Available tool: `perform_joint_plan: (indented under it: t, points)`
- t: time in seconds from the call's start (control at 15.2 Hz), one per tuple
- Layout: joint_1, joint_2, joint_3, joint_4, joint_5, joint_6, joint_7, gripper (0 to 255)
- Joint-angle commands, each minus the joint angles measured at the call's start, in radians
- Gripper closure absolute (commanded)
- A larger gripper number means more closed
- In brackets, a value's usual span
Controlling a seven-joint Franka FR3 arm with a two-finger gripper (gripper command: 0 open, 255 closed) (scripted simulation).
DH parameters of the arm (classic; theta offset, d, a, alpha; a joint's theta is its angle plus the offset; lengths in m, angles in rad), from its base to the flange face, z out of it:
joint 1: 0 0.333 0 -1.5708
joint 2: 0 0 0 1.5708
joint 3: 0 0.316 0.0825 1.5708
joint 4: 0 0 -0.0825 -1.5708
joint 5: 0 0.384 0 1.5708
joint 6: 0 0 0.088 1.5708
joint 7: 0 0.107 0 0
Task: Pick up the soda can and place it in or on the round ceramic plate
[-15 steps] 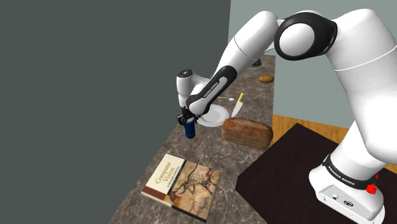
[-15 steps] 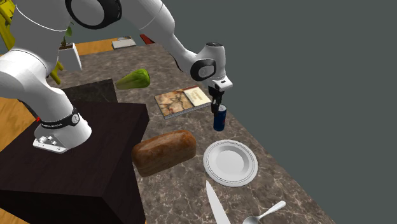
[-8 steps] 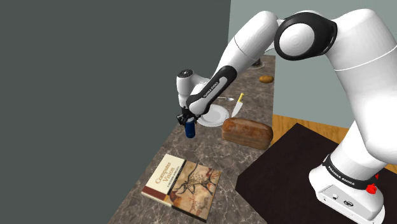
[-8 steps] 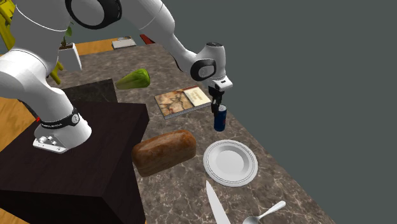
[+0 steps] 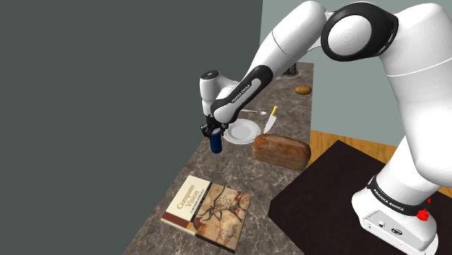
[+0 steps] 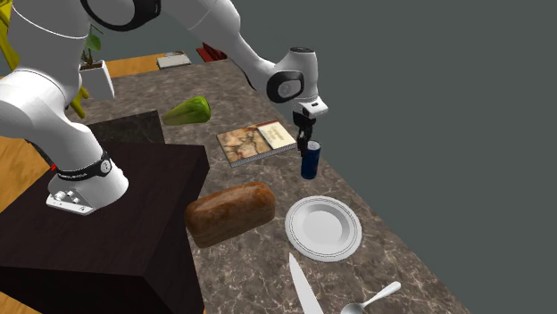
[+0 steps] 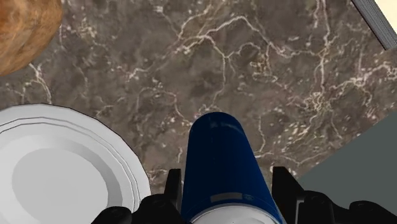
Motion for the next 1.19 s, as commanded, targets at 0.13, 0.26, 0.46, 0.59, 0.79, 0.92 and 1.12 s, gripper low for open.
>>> perform_joint_plan:
  t: [0.13, 0.26, 0.46, 0.59, 0.79, 0.92, 1.12]
  points:
    - [-0.007, -0.045, 0.011, -0.009, 0.012, -0.035, -0.01, 255]
    - [-0.01, -0.064, 0.016, -0.011, 0.018, -0.053, -0.016, 255]
    - [-0.014, -0.092, 0.022, -0.012, 0.027, -0.079, -0.024, 255]
    - [-0.034, -0.109, 0.023, -0.02, 0.035, -0.085, -0.048, 255]
    - [-0.09, -0.131, 0.019, -0.037, 0.049, -0.083, -0.117, 255]
    - [-0.127, -0.143, 0.016, -0.043, 0.059, -0.084, -0.163, 255]
    - [-0.182, -0.155, 0.012, -0.042, 0.075, -0.089, -0.234, 255]
